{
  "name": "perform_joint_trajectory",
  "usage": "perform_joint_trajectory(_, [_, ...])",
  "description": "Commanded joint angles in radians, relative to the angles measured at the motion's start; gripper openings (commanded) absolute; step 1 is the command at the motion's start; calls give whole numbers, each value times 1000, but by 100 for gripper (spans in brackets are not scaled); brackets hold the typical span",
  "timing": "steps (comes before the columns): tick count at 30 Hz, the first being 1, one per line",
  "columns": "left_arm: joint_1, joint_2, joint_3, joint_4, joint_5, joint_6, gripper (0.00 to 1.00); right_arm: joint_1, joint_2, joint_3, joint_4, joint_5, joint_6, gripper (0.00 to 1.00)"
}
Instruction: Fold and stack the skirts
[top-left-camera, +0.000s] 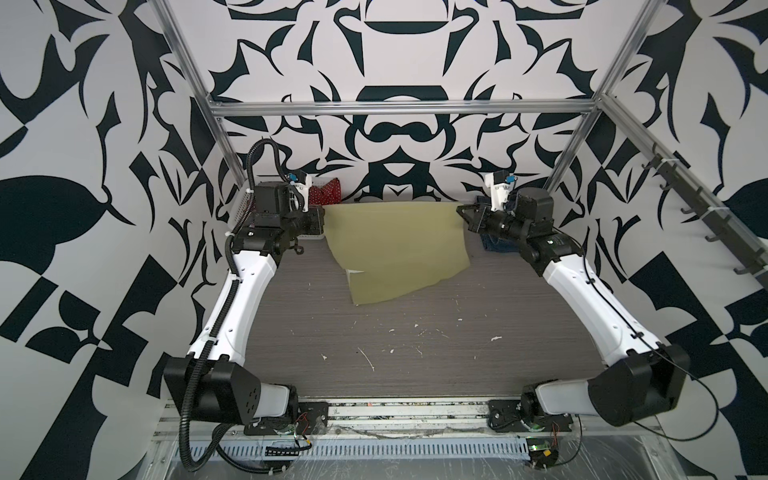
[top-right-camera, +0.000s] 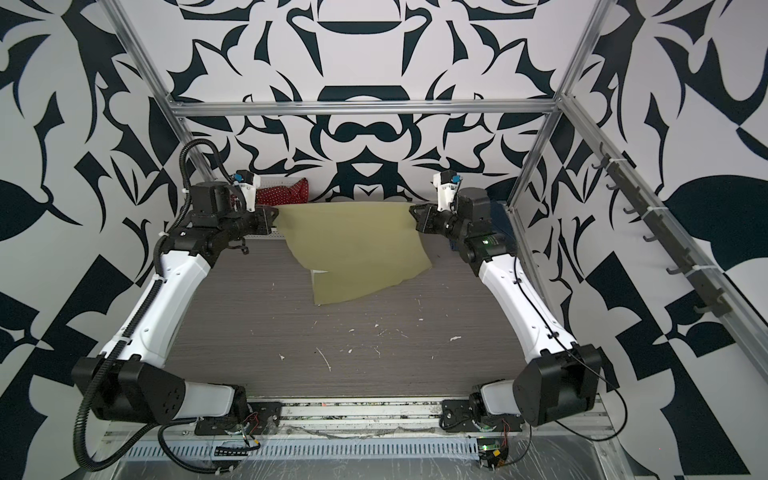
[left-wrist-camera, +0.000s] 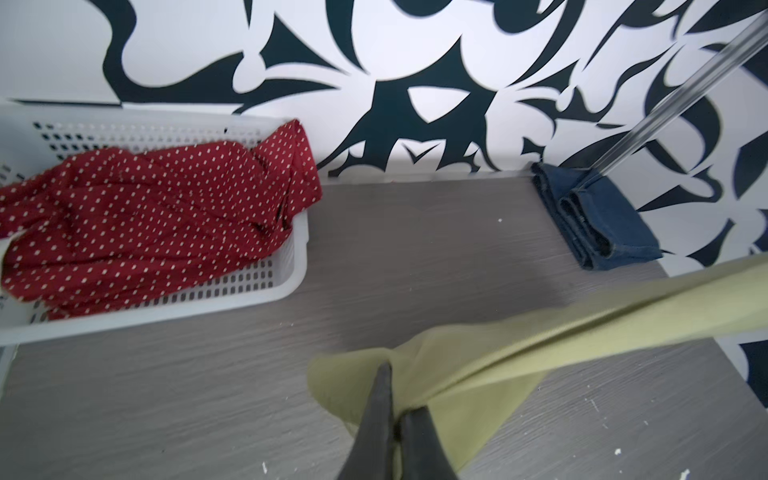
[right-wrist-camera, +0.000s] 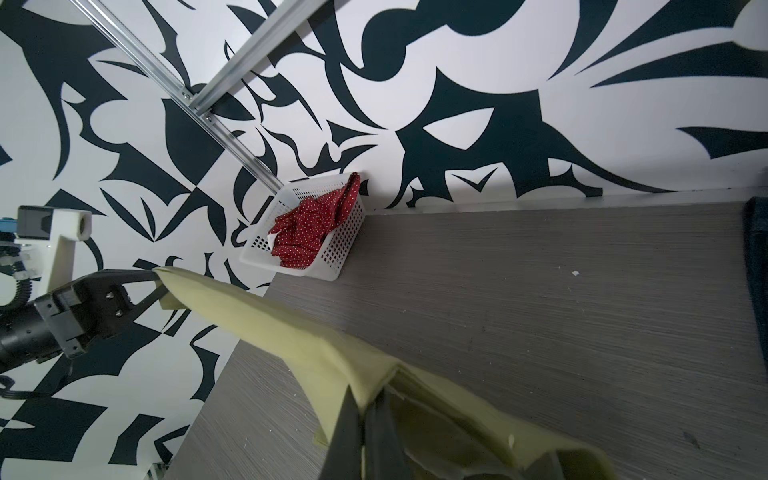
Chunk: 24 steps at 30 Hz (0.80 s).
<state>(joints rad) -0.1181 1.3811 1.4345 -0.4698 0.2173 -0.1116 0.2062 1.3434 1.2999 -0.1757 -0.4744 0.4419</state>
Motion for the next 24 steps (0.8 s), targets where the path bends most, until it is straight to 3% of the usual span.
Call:
perform_joint_trajectory(1, [9,-7,49,58,42,0,8,-10,-60,35,-17,64,-27,0])
perform_joint_trajectory(7, [9,55,127,115,36,32,7,-10,-74,48,-14,141,-58,0])
perform_joint_trajectory(13, [9,277,353,130,77,40,5,-16,95,151,38,173,-93,0])
perform_joint_trajectory(16, [9,415,540,114,92,31,5,-17,190,232,106,172,-92,0])
perform_joint_trajectory(22, [6,673,1068,-38,107,16,4,-36,386,478,170,124,-55,0])
perform_joint_trajectory(24, [0,697,1144,-37,123,15,4,-36,411,530,179,106,-55,0])
